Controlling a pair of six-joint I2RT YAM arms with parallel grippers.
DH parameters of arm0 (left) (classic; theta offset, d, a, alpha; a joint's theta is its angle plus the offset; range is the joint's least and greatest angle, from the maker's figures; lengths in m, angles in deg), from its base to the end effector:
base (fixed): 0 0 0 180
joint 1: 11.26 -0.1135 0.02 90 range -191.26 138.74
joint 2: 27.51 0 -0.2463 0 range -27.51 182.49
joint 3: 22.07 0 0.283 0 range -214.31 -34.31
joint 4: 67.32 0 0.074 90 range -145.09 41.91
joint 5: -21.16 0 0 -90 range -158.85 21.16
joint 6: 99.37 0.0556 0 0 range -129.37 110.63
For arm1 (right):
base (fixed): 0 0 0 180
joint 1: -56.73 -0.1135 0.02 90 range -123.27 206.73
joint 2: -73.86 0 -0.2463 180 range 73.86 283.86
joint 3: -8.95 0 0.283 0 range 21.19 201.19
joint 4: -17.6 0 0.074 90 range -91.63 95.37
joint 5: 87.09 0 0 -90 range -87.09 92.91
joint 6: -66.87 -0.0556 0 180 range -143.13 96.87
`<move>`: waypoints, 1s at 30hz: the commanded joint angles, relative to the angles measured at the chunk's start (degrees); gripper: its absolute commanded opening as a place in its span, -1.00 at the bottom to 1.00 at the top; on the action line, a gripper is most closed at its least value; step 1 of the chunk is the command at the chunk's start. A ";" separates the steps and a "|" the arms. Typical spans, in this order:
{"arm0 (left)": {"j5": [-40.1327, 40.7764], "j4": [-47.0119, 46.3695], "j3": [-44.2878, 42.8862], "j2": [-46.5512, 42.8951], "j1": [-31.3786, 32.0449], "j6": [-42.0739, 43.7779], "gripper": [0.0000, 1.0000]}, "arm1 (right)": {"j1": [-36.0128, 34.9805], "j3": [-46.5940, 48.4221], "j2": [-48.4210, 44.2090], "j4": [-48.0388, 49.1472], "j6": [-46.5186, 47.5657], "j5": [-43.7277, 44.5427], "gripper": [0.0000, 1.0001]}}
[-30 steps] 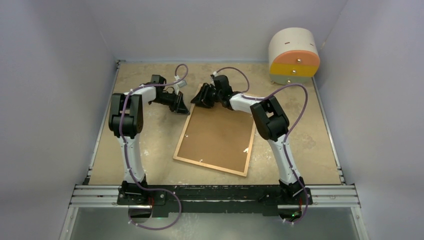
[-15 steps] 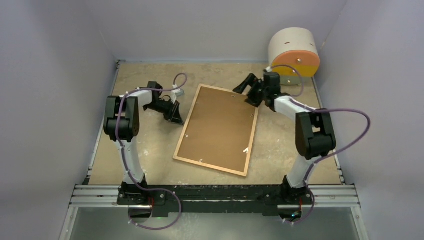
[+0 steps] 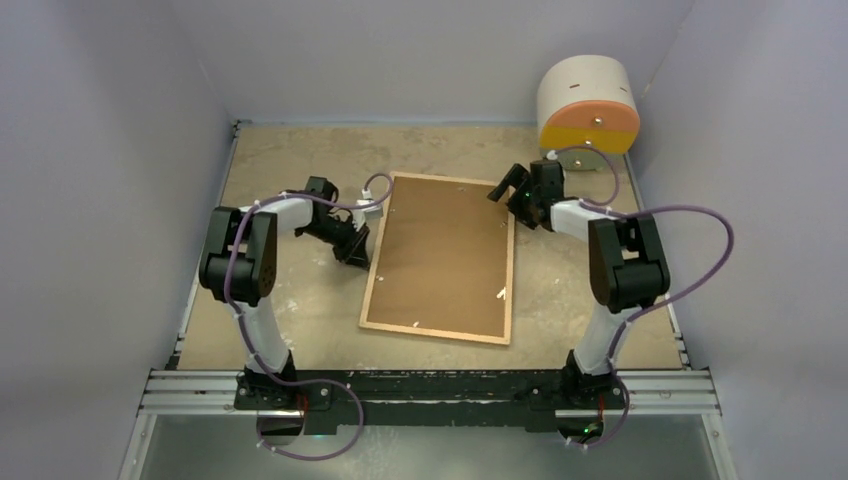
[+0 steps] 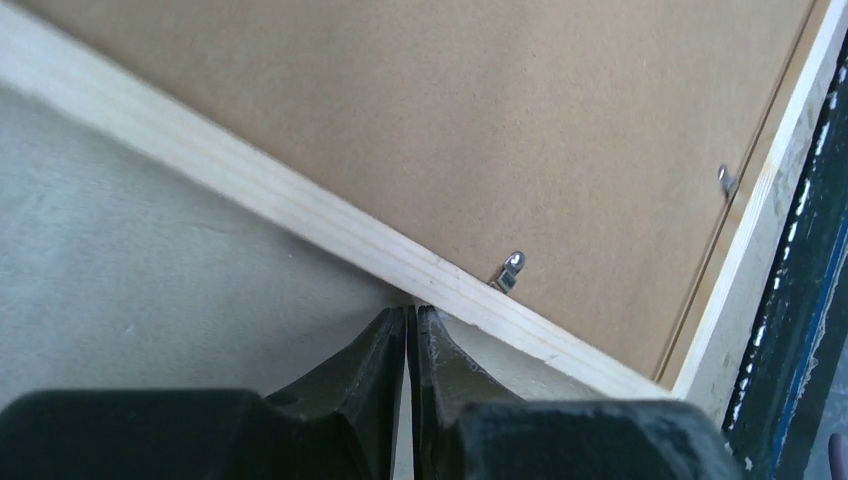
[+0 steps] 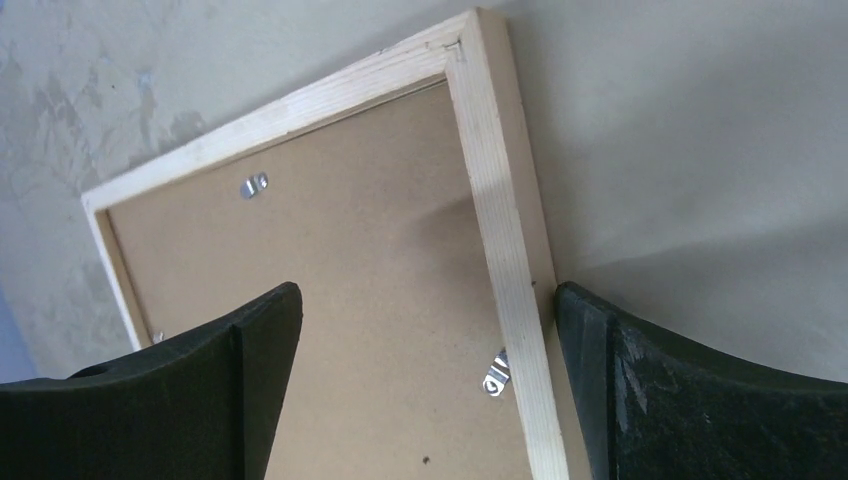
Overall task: Put the photo into the frame
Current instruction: Adjust the photo frame at the center of the board.
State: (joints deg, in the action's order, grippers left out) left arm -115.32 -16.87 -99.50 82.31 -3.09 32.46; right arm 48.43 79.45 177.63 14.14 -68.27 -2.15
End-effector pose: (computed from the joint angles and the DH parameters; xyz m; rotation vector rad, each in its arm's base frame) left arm 0.3471 -0.0906 0.0822 1.1653 2.3333 -1.0244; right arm 0.4138 0.0653 0.1201 0.6719 2.1771 0.6036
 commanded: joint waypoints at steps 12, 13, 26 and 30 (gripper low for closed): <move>5.69 5.62 2.94 -0.90 12.63 4.23 -0.52 | -24.02 53.38 34.39 -12.34 1.82 -19.97 0.87; 4.93 6.52 2.43 -1.44 13.24 4.33 -0.38 | -24.27 56.03 35.66 -14.33 2.53 -20.41 0.87; 2.11 32.58 -11.16 -7.51 2.91 18.55 0.55 | -18.10 43.07 15.41 -16.89 10.85 -4.91 0.98; 5.41 26.69 -19.81 -3.20 -5.62 10.90 0.49 | -15.29 29.71 5.04 -13.44 8.32 -3.16 0.98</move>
State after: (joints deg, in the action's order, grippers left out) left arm -112.68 13.56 -111.93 77.19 -1.12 45.68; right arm 29.96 118.68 192.86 -1.38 -58.00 -8.31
